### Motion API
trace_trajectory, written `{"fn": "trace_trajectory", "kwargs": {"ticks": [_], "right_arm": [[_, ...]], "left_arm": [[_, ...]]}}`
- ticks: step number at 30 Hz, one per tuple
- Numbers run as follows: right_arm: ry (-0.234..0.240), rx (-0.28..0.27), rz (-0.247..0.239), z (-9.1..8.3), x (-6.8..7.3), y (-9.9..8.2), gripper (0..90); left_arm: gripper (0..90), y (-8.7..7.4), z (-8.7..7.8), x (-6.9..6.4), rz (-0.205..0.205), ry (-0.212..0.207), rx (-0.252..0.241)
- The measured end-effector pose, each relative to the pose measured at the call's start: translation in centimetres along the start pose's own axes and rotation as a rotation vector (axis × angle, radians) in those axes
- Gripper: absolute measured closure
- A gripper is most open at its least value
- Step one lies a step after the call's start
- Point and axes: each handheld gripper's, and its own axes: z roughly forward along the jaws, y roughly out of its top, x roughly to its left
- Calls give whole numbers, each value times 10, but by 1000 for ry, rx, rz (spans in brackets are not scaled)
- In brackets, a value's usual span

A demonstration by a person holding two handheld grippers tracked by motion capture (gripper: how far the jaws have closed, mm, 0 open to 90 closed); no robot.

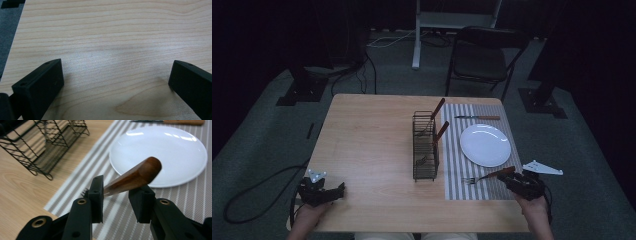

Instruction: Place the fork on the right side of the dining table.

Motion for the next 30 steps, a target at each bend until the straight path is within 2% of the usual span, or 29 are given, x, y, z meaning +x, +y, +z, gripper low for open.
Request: {"fn": "trace_trajectory", "kwargs": {"ticks": [1,5,7,12,22,26,30], "right_arm": [[0,10,17,2,-8,-5,639],[-4,34,29,6,-20,-12,630],[12,45,36,9,-26,-15,618],[10,76,37,16,-36,-21,577],[11,118,85,24,-55,-39,509],[8,128,101,26,-59,-44,498],[10,131,107,29,-54,-50,465]], "left_arm": [[2,0,0,0,0,0,0],[2,0,0,0,-1,0,-2],[2,0,0,0,1,0,0],[2,0,0,0,1,0,-1],[2,0,0,0,0,0,-1],[2,0,0,0,-1,0,-2],[2,0,0,0,-1,0,0]]}}
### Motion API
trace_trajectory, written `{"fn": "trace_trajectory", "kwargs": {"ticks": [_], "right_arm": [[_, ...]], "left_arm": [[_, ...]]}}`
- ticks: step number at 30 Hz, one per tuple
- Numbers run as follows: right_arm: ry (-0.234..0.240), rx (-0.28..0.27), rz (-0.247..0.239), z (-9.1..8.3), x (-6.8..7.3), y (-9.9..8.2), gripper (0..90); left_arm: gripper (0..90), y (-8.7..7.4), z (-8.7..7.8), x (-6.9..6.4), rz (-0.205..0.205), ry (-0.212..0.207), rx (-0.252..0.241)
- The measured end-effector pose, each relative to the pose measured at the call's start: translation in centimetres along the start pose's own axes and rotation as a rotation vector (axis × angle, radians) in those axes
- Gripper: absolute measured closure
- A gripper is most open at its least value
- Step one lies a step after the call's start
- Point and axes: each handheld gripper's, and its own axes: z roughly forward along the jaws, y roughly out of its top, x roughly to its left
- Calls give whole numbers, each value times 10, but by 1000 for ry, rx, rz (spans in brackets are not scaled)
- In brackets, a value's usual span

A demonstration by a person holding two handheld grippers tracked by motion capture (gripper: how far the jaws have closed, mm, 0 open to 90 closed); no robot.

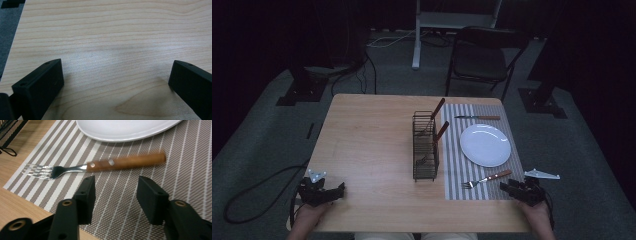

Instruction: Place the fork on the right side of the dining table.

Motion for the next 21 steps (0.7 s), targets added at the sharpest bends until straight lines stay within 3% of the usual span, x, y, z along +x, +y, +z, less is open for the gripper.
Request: {"fn": "trace_trajectory", "kwargs": {"ticks": [7,9,10,11,14,17,19,21], "right_arm": [[-25,-40,37,10,16,-10,396],[-33,-75,42,11,22,-12,313],[-33,-75,42,11,22,-12,313],[4,-89,67,14,27,-13,198],[-20,-80,72,23,38,-12,126],[-76,-87,65,28,48,-11,130],[-163,-85,29,34,63,-10,129],[-198,-95,8,37,73,-10,127]], "left_arm": [[2,0,0,0,1,0,0],[2,0,0,0,0,0,0],[2,0,0,0,0,0,0],[2,0,0,0,0,0,0],[2,0,0,0,2,0,2],[2,0,0,0,2,0,-1],[2,0,0,0,2,0,0],[2,0,0,0,2,0,-1]]}}
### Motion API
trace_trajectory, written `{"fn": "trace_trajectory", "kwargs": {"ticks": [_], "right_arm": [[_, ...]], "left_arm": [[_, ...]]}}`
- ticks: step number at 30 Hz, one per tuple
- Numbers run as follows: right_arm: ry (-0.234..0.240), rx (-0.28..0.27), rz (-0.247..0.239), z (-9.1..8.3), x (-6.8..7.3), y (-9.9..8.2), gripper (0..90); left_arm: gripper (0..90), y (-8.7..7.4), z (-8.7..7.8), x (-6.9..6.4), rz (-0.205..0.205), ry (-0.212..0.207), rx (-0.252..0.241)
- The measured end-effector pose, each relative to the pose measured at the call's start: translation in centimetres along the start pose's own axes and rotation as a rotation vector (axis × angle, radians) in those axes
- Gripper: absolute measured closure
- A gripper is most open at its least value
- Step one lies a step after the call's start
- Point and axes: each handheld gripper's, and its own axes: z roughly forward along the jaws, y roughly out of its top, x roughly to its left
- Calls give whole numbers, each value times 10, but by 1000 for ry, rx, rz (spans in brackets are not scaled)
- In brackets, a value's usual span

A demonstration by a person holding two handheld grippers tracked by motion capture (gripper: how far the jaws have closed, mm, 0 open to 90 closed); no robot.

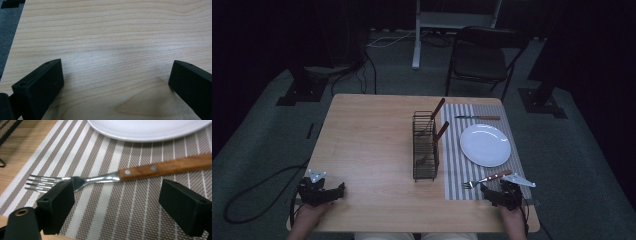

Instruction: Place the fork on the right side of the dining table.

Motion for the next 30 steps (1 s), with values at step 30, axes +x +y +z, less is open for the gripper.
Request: {"fn": "trace_trajectory", "kwargs": {"ticks": [30], "right_arm": [[-188,10,-59,21,42,5,119]], "left_arm": [[2,0,0,0,0,0,0]]}}
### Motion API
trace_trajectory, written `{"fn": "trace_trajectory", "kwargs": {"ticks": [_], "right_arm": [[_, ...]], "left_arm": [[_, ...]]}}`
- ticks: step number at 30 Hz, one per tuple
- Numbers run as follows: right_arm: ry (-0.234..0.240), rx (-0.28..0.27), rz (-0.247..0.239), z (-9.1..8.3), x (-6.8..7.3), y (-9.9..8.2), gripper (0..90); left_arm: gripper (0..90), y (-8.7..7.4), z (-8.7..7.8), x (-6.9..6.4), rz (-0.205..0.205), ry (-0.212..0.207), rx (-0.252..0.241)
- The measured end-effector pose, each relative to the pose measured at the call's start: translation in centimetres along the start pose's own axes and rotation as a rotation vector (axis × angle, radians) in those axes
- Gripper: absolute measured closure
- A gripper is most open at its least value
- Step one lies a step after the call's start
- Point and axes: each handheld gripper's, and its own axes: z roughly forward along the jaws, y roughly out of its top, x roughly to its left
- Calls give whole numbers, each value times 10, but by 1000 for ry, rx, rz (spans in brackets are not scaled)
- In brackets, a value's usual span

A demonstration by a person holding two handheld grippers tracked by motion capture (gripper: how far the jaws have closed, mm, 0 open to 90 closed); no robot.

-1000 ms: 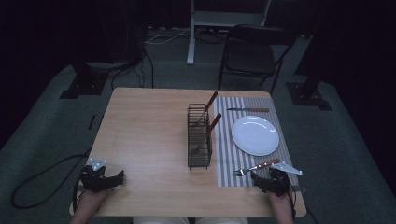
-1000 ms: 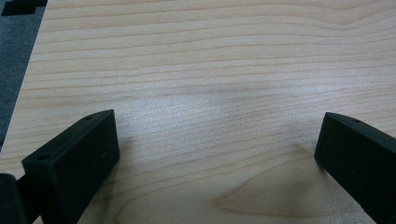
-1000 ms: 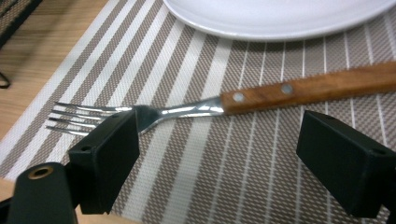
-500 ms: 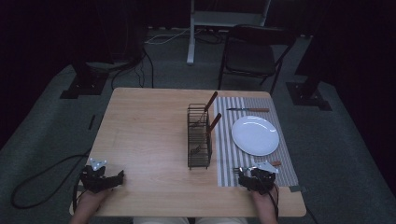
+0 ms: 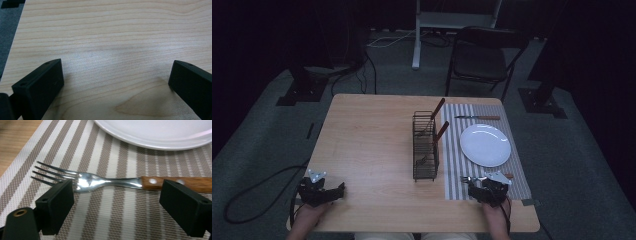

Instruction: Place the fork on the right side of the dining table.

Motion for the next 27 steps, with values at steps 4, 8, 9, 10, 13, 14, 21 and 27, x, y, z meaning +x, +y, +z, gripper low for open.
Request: {"fn": "trace_trajectory", "kwargs": {"ticks": [4,8,9,10,13,14,21,27], "right_arm": [[-18,4,-7,-5,-11,-7,120],[-19,7,-1,-12,-24,-13,120],[-21,7,-2,-14,-27,-14,120],[-19,4,1,-15,-31,-16,119],[-1,2,-2,-19,-41,-20,120],[-8,-3,-11,-20,-44,-21,120],[2,0,27,-25,-66,-30,120],[-39,14,50,-27,-76,-32,126]], "left_arm": [[2,0,0,0,0,0,0],[2,0,0,0,0,0,0],[2,0,0,0,0,0,0],[2,0,0,0,0,0,0],[2,0,0,0,0,0,0],[2,0,0,0,0,0,0],[2,0,0,0,0,0,0],[2,0,0,0,0,0,0]]}}
